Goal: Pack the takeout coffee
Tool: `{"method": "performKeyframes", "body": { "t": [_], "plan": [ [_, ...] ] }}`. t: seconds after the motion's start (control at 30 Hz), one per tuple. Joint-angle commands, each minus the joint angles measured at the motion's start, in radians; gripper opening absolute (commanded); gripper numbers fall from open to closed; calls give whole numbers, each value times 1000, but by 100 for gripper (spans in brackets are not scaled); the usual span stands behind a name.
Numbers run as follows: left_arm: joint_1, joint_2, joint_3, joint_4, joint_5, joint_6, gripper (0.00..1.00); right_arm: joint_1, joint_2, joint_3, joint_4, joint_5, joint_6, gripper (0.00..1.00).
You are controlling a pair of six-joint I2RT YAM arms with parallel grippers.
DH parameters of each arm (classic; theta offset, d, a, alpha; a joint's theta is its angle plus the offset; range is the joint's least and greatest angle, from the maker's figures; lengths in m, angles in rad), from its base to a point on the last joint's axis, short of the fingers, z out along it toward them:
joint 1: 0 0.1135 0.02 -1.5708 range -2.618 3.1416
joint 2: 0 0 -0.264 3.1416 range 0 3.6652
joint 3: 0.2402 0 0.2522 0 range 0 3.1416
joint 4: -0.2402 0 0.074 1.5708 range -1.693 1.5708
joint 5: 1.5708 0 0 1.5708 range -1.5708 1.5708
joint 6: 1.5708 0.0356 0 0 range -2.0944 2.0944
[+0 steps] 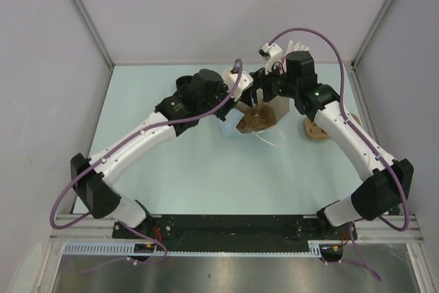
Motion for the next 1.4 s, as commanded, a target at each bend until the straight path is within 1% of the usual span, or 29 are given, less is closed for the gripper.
{"method": "performKeyframes", "body": {
  "t": [0.0, 0.1, 0.2, 0.33, 0.57, 0.93, 1.13, 1.27, 1.37],
  "plan": [
    [-11, 51, 54, 30, -23, -20, 0, 104, -14, -42, 122, -105, -98, 100],
    [-9, 49, 52, 30, -24, -22, 0, 118, -9, -40, 182, -122, -87, 100],
    [-11, 45, 46, 33, -36, -20, 0, 130, 3, -40, 193, -137, -81, 100],
    [-9, 20, 28, 44, -64, -20, 0, 141, 3, -42, 144, -140, -102, 100],
    [-5, 3, 23, 53, -99, -42, 0, 141, -60, -59, 93, -148, -112, 100],
    [96, -23, 29, 50, -49, -115, 0, 165, -112, -63, 24, -225, -124, 100],
    [124, -34, 21, 56, -35, -128, 0, 165, -108, -73, 16, -163, -138, 100],
    [126, -32, 20, 56, -35, -129, 0, 176, -97, -91, 48, -53, -122, 100],
    [124, -28, 23, 54, -35, -132, 0, 167, -86, -91, 68, -18, -115, 100]
  ]
}}
